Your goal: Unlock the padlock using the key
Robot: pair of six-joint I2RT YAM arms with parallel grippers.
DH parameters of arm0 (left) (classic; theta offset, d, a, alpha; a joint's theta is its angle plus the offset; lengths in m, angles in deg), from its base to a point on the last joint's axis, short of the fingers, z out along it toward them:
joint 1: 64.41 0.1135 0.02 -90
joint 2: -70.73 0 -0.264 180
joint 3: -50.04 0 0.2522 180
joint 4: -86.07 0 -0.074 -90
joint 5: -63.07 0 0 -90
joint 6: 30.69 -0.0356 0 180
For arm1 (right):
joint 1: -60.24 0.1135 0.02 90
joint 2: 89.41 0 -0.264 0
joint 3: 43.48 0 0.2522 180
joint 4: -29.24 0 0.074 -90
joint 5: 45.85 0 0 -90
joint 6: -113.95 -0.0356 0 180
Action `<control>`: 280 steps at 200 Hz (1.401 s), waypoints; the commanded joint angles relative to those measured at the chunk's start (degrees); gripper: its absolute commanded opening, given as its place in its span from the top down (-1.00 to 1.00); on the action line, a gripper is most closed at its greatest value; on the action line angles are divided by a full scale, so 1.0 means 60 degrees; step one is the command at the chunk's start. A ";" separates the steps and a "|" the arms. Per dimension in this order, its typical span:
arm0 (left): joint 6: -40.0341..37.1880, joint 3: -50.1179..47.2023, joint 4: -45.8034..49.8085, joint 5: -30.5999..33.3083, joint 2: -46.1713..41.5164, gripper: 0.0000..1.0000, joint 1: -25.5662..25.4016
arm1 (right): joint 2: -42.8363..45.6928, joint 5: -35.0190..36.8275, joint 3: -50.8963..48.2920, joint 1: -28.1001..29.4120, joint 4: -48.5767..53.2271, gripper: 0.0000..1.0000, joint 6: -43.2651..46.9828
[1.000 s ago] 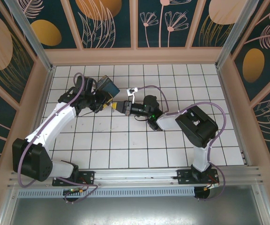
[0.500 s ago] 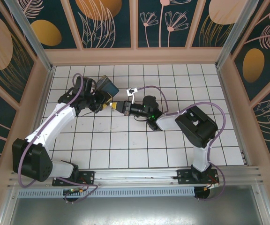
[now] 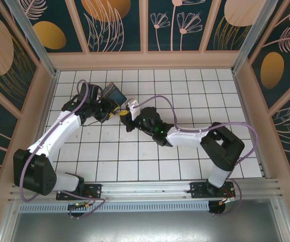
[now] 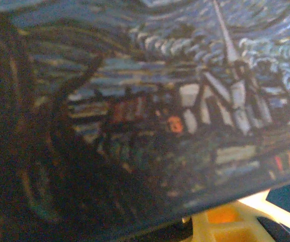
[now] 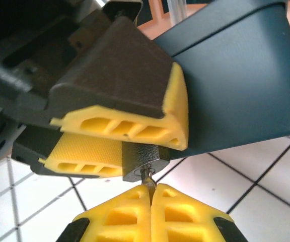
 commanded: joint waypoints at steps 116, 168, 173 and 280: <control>0.0064 0.0545 -0.0100 -0.0555 -0.0076 0.69 -0.0027 | -0.0060 0.3185 -0.0746 0.2447 -0.2511 1.00 0.7859; -0.0167 0.0535 0.0017 -0.0547 -0.0231 0.69 0.0257 | 0.2810 0.0267 -0.1893 0.0507 0.0442 0.47 0.2724; -0.0152 0.0500 -0.0015 -0.0561 -0.0230 0.69 0.0254 | 0.2926 -0.0297 -0.1947 0.0188 0.0470 0.41 0.2043; -0.0096 0.0479 -0.0159 -0.0576 -0.0219 0.69 0.0251 | -0.0066 -0.5362 -0.1214 -0.1747 -0.4033 0.06 -0.5918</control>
